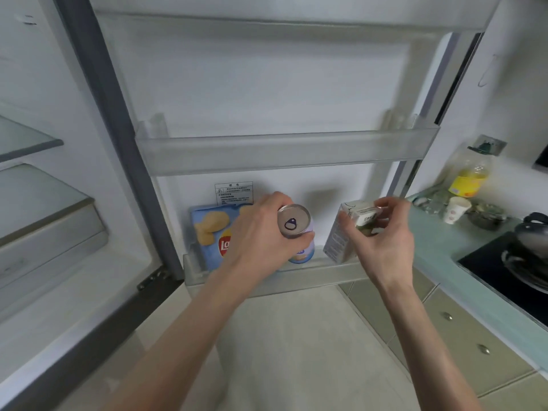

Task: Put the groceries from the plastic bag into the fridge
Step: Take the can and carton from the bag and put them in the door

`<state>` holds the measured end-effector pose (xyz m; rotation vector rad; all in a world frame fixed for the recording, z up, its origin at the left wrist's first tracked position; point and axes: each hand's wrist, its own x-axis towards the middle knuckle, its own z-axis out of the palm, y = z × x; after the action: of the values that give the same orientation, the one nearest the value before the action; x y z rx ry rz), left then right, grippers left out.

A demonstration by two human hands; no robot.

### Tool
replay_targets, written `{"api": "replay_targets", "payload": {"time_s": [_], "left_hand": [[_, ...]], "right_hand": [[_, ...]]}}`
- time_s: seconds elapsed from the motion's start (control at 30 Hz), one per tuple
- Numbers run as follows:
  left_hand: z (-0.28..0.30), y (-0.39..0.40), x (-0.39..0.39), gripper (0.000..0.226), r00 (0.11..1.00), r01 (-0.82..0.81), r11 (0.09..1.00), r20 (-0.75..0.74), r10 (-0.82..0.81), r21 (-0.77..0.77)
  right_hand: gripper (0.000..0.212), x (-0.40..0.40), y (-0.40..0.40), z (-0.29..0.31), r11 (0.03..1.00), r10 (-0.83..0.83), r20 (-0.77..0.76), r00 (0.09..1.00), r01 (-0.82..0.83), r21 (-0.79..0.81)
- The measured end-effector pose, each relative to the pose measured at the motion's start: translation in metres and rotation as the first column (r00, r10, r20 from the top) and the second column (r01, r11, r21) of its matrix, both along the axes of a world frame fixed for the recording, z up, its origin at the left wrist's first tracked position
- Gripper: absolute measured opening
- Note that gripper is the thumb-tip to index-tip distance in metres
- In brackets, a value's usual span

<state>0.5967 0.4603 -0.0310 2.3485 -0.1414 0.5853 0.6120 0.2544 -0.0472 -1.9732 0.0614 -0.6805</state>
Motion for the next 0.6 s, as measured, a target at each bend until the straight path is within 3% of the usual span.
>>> {"api": "replay_targets", "payload": {"time_s": [0.2,0.4,0.6], "left_hand": [[0.000,-0.014,0.026,0.042,0.999,0.005,0.992,-0.035,-0.001,0.123],[-0.010,-0.023,0.044,0.039,0.996,0.066,0.987,-0.062,-0.057,0.150],[-0.024,-0.032,0.058,0.041,0.986,0.114,0.976,-0.141,-0.088,0.187]], "right_hand": [[0.059,0.024,0.000,-0.009,0.987,-0.034,-0.042,0.999,0.027,-0.156],[0.052,0.047,0.002,-0.026,0.947,-0.064,-0.045,0.997,0.046,-0.319],[0.048,0.058,0.001,-0.039,0.924,-0.103,-0.107,0.989,0.055,-0.377]]}}
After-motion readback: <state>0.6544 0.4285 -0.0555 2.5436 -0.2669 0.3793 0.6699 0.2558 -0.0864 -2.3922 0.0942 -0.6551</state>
